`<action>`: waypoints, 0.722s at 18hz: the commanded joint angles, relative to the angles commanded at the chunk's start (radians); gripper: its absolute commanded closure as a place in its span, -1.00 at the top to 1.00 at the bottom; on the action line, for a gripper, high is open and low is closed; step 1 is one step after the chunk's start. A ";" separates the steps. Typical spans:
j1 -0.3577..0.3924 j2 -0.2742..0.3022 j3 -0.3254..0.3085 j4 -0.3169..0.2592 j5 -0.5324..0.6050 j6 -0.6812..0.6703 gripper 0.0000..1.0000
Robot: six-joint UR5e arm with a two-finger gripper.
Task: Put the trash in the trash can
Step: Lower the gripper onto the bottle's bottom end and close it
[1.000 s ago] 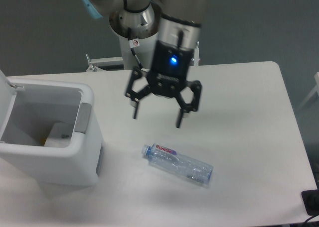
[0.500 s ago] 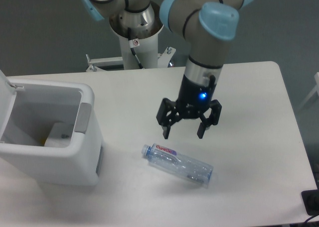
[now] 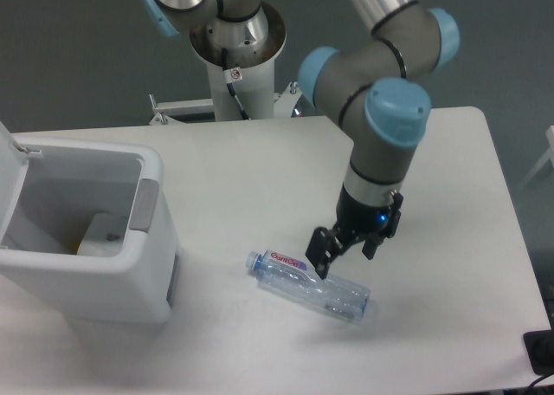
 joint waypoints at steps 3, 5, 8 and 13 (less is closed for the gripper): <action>-0.012 -0.045 0.015 0.000 0.038 -0.072 1.00; -0.023 -0.084 0.044 0.000 0.071 -0.129 1.00; -0.049 -0.132 0.068 -0.014 0.127 -0.160 1.00; -0.067 -0.170 0.064 -0.012 0.179 -0.163 1.00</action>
